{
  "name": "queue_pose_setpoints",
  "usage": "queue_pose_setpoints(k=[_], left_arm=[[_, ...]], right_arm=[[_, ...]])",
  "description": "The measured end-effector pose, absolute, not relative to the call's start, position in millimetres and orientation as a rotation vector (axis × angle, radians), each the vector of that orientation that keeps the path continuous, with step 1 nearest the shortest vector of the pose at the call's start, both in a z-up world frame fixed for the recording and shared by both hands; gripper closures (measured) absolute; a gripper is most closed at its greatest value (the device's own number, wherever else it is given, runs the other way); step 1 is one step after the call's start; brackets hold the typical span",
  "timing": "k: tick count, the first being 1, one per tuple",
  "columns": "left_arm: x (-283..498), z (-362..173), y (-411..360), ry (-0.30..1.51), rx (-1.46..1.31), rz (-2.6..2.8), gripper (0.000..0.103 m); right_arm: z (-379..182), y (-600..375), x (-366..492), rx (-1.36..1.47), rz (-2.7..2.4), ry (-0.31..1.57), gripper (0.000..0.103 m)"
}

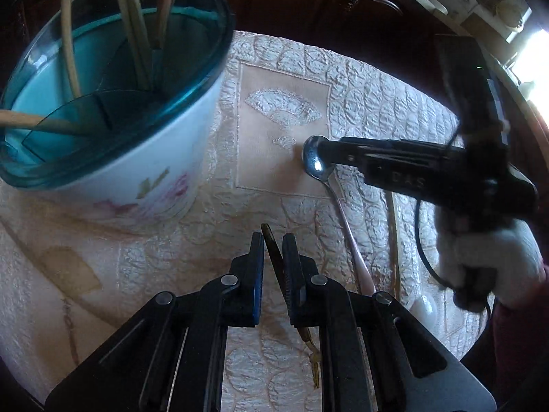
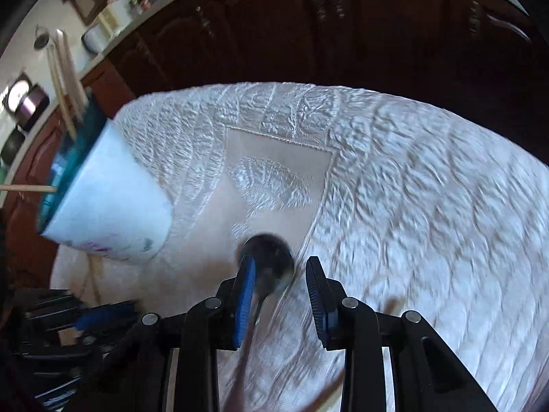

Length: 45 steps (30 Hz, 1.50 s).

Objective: Organize utensils
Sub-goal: 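Grasp the gold fork with the left tool while the right tool grasps the metal spoon, then lift the fork and spoon toward the holder with both tools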

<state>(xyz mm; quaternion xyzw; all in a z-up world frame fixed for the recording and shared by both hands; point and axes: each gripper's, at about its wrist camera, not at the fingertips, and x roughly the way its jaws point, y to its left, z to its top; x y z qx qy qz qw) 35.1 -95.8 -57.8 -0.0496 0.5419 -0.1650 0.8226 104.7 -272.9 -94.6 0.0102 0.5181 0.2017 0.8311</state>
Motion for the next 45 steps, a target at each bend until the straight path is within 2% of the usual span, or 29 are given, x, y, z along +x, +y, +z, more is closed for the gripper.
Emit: queue_pose_setpoints(k=[5, 6, 7, 10, 21, 35, 41, 45], left_arm=[[38.5, -62.1, -95.8, 1.174, -0.107, -0.345, 0.093], [39.2, -62.9, -96.6, 1.176, -0.107, -0.344, 0.093], [39.6, -63.4, -97.6, 1.179, -0.108, -0.345, 0.094], [38.3, -61.0, -98.8, 1.177, -0.111, -0.354, 0.094], [14.8, -31.4, -83.4, 1.123, -0.103, -0.373, 0.094], [-17.3, 40.8, -53.7, 0.962, -0.123, -0.378, 0.099], [-21.9, 30.2, -47.9, 1.005, -0.130, -0.366, 0.099], [-12.9, 2.4, -61.6, 1.021, -0.078, -0.287, 0.095]], right_arm=[[-109.7, -265.4, 128.0, 0.025, 0.532, 1.135, 0.076], [-111.3, -261.4, 133.1, 0.021, 0.549, 1.144, 0.087], [-111.8, -259.7, 137.3, 0.025, 0.560, 1.158, 0.093], [-109.6, -255.4, 137.1, 0.035, 0.569, 1.162, 0.100], [-76.3, -295.7, 80.6, 0.106, 0.478, 1.084, 0.101], [18.0, -312.9, 37.8, 0.113, 0.451, 0.872, 0.101], [28.1, -306.5, 31.2, 0.091, 0.444, 0.858, 0.101], [21.6, -305.1, 26.6, 0.089, 0.437, 0.874, 0.101]])
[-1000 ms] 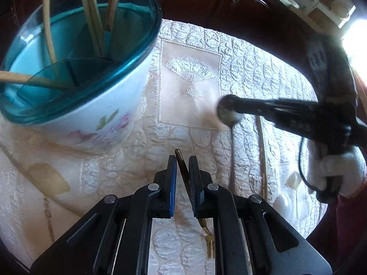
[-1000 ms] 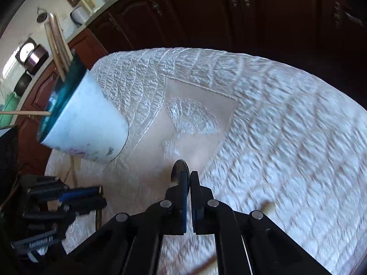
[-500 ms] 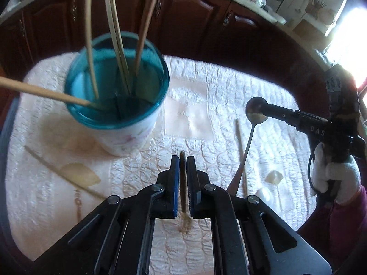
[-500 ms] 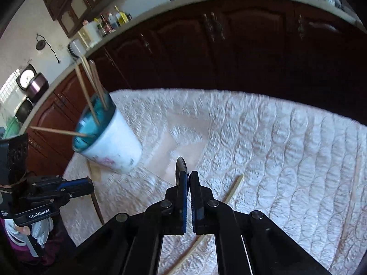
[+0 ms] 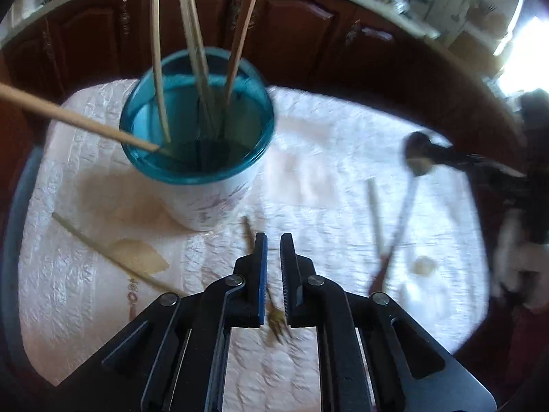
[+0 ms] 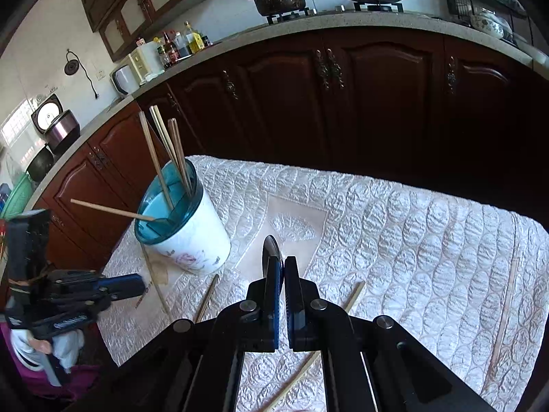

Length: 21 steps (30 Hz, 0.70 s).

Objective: Organize utensils
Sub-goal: 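Lift the fork and spoon toward the holder with both tools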

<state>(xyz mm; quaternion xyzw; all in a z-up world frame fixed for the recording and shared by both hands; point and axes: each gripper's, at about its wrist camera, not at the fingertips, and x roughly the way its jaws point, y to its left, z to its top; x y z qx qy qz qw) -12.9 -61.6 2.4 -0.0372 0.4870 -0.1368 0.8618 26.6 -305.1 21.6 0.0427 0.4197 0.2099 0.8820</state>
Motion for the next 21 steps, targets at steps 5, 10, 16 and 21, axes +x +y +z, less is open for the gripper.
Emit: queue_pose_setpoints(k=[5, 10, 16, 21], left_arm=[[11.4, -43.3, -81.2, 1.074, -0.054, -0.208, 0.084], [26.2, -72.3, -96.5, 1.113, -0.022, -0.158, 0.084], [28.7, -67.8, -96.9, 1.117, -0.047, -0.225, 0.098], [4.7, -30.3, -75.0, 1.097, -0.128, -0.324, 0.098]], right_arm=[[10.5, -307.6, 24.5, 0.094, 0.428, 0.897, 0.101], [2.9, -315.6, 21.3, 0.118, 0.426, 0.910, 0.101], [0.7, -319.7, 17.8, 0.136, 0.426, 0.912, 0.101], [9.3, -316.4, 14.3, 0.141, 0.439, 0.889, 0.101]])
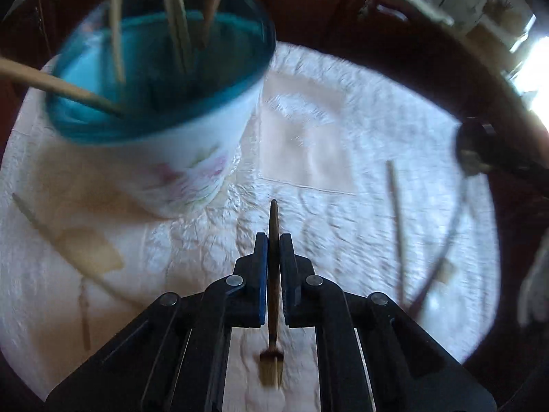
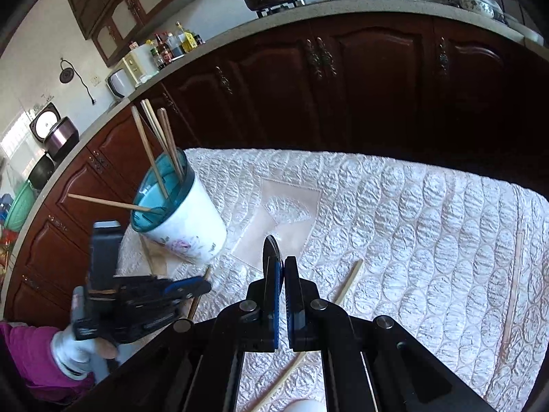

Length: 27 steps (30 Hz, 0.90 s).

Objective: Organize utensils
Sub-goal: 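Lift the fork and spoon toward the holder with both tools, then lower the fork and spoon into the holder and open both tools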

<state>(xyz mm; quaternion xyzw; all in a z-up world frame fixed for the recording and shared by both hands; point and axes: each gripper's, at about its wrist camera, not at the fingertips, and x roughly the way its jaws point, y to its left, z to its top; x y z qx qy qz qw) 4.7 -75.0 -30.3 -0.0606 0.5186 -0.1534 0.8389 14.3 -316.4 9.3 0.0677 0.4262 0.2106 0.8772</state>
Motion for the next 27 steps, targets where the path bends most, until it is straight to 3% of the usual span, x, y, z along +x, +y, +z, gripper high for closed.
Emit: queue_pose_setpoints(k=[18, 27], left_arm=[[-22.5, 125.0, 3.9, 0.798, -0.168, -0.332, 0.098], [18.1, 152.8, 37.6, 0.706, -0.168, -0.228, 0.098]], right_arm=[[91.5, -271.7, 24.3, 0.085, 0.488, 0.718, 0.101], [122.9, -221.0, 53.4, 0.038, 0.472, 0.638, 0.101]])
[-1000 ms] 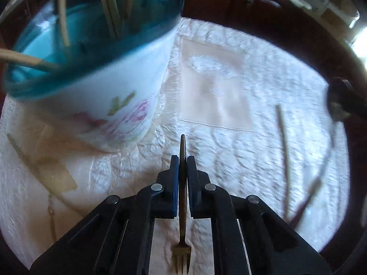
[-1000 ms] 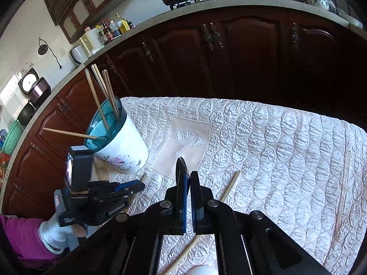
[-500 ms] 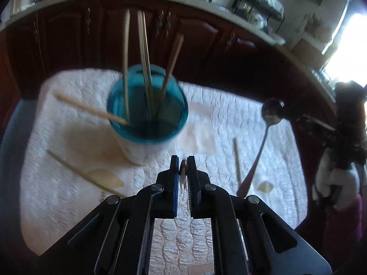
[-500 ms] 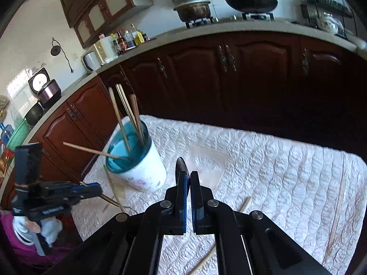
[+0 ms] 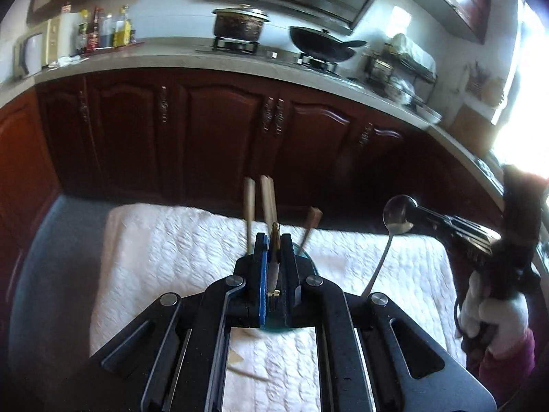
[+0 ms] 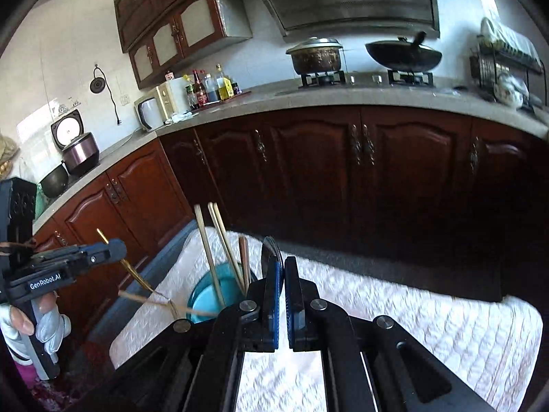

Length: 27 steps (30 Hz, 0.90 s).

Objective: Organize utensils
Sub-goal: 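Lower the fork and spoon into the holder and open both tools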

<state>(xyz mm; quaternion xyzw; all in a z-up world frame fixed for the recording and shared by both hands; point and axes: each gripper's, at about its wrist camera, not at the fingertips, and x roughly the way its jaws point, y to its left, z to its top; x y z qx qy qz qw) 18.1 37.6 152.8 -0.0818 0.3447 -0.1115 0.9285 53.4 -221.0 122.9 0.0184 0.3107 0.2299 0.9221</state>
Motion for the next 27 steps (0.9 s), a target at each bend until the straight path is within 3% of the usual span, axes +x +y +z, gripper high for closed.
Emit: queue_pose_setpoints(k=[11, 27], left_arm=[[56.1, 111.1, 24.7, 0.758, -0.144, -0.136, 0.098], [68.4, 62.0, 2.2, 0.826, -0.054, -0.079, 0.098]], right_arm=[[101.4, -173.3, 98.5, -0.060, 0.391, 0.616, 0.101], [53.4, -148.2, 96.6, -0.187, 0.394, 0.659, 0.100]])
